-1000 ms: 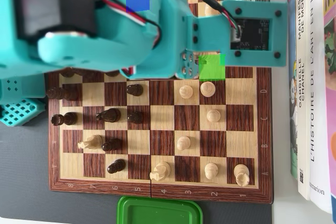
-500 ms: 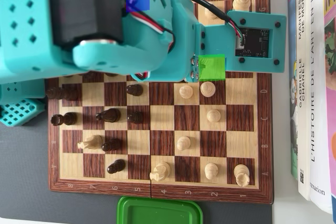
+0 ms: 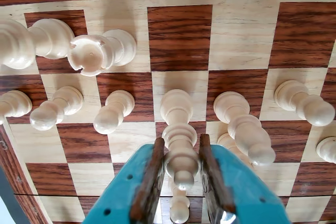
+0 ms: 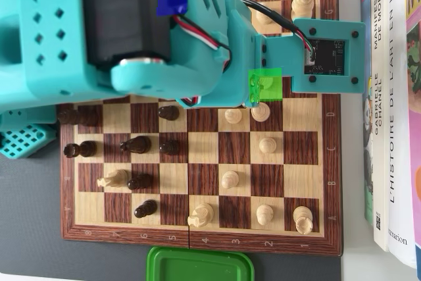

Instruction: Play chess

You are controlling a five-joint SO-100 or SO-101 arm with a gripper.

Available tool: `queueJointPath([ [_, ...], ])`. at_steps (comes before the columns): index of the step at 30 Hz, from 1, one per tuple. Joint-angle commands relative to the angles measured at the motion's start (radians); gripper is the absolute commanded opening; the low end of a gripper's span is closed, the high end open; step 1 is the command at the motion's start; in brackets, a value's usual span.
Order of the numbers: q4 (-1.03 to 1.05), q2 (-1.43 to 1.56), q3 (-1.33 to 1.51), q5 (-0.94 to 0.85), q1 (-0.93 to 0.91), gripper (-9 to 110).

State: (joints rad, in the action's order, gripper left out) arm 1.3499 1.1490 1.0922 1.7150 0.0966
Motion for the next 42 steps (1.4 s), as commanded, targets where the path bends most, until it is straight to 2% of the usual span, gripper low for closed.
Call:
queueJointPath([
  [1,-0.006,0.009,-0.058,-0.003,-0.020,1],
  [31,-0.005,-0.026,-0.057,-0.006,-0.008,1],
  [36,-0.008,-0.025,-0.057,-0.041,-0.008,7],
  [42,-0.006,-0.025,-0.057,-0.048,-0.008,8],
])
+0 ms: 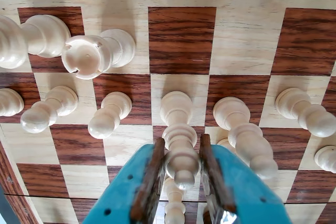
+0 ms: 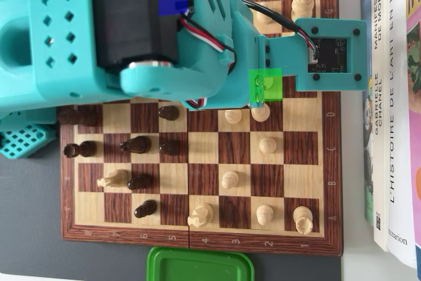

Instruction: Play chess

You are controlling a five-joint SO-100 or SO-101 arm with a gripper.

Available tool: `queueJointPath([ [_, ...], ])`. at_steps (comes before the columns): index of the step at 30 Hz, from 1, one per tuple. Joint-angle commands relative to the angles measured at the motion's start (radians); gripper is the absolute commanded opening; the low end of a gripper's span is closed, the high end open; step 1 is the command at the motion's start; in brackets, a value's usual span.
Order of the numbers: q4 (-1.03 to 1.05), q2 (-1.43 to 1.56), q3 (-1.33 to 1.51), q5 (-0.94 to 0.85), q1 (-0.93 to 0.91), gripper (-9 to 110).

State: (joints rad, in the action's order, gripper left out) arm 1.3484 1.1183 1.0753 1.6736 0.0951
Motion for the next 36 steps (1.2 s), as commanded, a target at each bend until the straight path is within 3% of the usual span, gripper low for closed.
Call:
queueJointPath([
  [1,-0.005,0.008,-0.041,-0.006,-0.006,8],
  [36,0.029,0.009,-0.080,-0.011,0.026,13],
])
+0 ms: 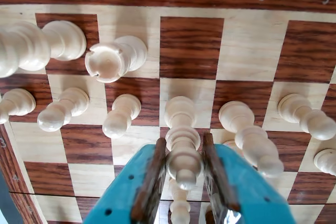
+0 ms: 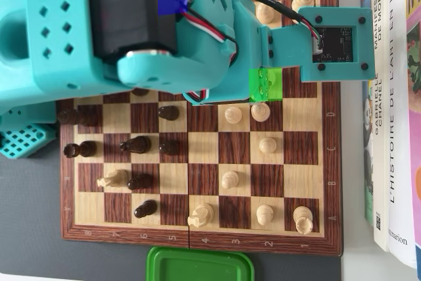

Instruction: Play chess

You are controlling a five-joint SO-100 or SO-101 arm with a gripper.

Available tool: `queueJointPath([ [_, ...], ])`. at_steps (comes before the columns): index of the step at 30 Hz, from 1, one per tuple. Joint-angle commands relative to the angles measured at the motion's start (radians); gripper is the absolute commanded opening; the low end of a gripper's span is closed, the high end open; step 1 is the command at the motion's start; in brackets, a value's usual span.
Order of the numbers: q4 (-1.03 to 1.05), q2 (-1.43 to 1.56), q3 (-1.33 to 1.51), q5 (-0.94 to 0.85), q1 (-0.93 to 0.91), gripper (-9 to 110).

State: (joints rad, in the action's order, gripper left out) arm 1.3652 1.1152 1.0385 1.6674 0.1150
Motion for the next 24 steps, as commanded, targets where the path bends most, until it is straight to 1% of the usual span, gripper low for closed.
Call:
queueJointPath([
  [1,0.012,0.012,-0.043,-0.005,0.008,14],
  [20,0.003,0.012,-0.054,-0.005,0.005,14],
  [24,-0.025,0.035,-0.049,-0.005,0.011,14],
])
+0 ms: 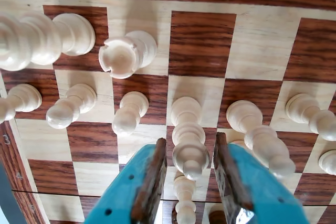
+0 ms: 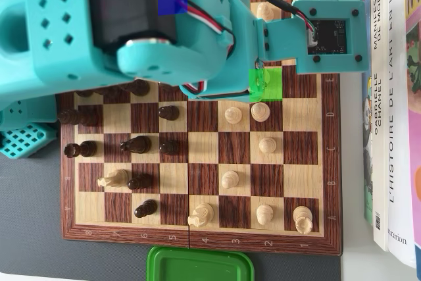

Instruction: Play chess

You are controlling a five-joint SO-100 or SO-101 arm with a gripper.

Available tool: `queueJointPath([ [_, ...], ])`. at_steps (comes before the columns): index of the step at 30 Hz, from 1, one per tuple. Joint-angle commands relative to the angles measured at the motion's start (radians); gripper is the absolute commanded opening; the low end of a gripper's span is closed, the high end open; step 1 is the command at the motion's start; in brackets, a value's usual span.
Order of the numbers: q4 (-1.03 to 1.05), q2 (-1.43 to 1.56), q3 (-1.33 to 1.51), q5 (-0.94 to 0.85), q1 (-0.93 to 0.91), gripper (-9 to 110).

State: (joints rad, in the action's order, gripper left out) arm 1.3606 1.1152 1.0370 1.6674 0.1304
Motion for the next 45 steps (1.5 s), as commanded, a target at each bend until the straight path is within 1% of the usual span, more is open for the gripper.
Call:
queueJointPath([
  [1,-0.020,0.052,-0.043,-0.005,-0.005,14],
  [15,-0.009,0.100,-0.041,-0.005,-0.012,14],
  [26,-0.018,0.262,0.057,-0.003,-0.018,14],
  [34,-0.018,0.430,0.166,0.000,-0.037,14],
  [41,-0.023,0.630,0.316,-0.003,-0.095,14],
  [45,-0.081,0.749,0.422,-0.005,-0.112,14],
])
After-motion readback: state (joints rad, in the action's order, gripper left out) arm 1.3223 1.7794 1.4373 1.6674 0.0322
